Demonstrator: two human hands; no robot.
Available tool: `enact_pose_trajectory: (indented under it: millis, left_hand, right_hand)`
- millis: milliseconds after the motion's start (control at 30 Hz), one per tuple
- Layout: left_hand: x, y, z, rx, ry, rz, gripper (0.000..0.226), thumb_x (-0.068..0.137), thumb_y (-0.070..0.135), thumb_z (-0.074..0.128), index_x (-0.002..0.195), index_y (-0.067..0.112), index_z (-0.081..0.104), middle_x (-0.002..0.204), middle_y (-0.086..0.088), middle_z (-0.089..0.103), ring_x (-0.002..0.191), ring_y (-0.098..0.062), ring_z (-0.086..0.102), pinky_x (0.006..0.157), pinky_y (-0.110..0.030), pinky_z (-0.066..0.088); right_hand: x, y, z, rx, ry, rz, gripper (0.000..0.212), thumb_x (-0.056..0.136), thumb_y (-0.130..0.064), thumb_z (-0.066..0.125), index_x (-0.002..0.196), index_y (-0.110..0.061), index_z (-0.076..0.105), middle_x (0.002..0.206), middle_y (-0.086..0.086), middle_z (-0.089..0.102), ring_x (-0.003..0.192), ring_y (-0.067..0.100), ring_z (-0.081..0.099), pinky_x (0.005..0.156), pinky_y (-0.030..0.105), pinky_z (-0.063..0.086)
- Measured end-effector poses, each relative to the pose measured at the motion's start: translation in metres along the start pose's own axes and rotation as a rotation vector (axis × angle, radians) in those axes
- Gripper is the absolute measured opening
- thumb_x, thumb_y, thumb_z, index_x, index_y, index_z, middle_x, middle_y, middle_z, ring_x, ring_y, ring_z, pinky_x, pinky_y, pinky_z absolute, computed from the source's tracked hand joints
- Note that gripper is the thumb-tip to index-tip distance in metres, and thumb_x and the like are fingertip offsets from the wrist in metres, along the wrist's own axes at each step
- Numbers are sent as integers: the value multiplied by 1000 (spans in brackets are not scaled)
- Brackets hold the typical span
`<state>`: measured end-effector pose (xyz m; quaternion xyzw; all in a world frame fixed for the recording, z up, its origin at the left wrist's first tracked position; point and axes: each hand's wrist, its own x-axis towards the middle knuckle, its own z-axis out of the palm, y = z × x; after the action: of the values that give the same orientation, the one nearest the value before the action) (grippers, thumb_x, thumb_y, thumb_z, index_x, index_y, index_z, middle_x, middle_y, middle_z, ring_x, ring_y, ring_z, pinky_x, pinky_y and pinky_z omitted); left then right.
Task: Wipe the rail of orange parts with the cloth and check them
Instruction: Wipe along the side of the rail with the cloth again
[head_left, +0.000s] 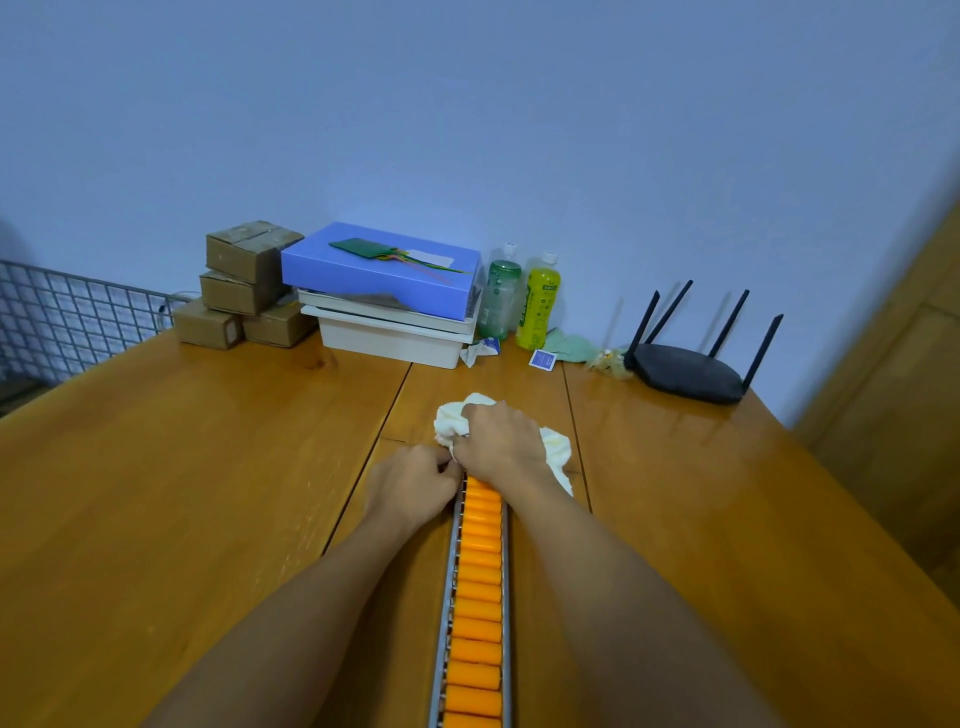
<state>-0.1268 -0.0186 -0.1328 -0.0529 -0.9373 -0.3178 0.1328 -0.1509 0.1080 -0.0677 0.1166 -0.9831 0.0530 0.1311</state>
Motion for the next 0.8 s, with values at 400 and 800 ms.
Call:
enact_pose_trajectory:
  millis: [400,800]
  left_hand:
    - [-2,2,-2,-1,4,18,51,101,46,50,56,24,57,50,2,57,48,-13,52,48,-30,34]
    - [-13,11,-11,-45,-107,-3,33,105,43,46,86,34,72,70,8,69,66,-10,64,59,-33,50]
  right_hand:
    - [-19,33,-3,11,3,93,25,92,-33,55,110,-18,64,104,10,68,93,34,64,64,33,37]
    - [-50,61,-32,27,19,193,29,93,-32,53,117,-20,64,109,10,69,96,33,64,67,32,37]
